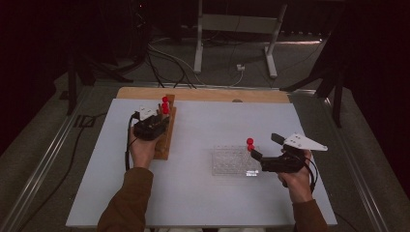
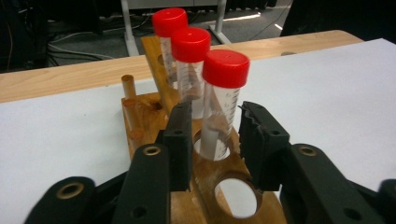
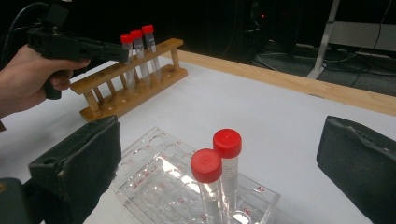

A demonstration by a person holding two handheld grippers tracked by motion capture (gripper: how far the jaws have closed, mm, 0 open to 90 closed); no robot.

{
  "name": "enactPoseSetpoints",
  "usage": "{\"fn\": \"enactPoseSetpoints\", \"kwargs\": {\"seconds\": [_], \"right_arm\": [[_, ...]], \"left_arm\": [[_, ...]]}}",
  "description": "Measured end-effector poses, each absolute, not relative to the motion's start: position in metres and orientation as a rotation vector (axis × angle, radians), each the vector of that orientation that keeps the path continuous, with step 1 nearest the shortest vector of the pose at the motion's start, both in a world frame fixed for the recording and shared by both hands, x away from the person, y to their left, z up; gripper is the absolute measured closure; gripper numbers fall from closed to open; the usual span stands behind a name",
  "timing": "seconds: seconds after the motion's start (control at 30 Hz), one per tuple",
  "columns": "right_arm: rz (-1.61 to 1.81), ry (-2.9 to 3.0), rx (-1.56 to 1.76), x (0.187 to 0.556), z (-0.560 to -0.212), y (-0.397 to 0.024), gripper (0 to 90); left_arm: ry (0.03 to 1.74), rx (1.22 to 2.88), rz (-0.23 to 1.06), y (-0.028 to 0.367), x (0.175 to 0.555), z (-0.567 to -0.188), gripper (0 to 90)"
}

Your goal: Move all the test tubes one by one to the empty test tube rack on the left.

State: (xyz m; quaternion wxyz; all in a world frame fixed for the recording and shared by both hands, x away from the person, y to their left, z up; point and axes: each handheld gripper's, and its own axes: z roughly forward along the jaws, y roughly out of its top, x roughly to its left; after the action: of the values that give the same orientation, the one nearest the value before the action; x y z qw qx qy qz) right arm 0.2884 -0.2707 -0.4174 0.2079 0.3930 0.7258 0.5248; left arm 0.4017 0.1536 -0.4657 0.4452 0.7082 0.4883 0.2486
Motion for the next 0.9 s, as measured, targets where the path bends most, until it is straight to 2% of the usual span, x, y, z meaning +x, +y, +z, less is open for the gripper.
{"fn": "enactPoseSetpoints", "kwargs": {"seconds": [0.1, 0.23, 0.9], "right_arm": [[1.465, 2.016, 1.095, 0.2886, -0.4174, -0.2717, 0.0], [1.466, 2.011, 1.1, 0.2886, -0.4174, -0.2735, 0.0], [1.466, 2.015, 1.103, 0.2888, -0.4192, -0.2726, 0.1]], "left_arm": [[1.224, 1.771, 0.636, 0.1471, 0.4053, -0.4648, 65.0], [1.256, 1.78, 0.656, 0.1452, 0.4064, -0.4652, 74.9], [1.257, 1.772, 0.65, 0.1512, 0.3989, -0.4661, 74.8]]}}
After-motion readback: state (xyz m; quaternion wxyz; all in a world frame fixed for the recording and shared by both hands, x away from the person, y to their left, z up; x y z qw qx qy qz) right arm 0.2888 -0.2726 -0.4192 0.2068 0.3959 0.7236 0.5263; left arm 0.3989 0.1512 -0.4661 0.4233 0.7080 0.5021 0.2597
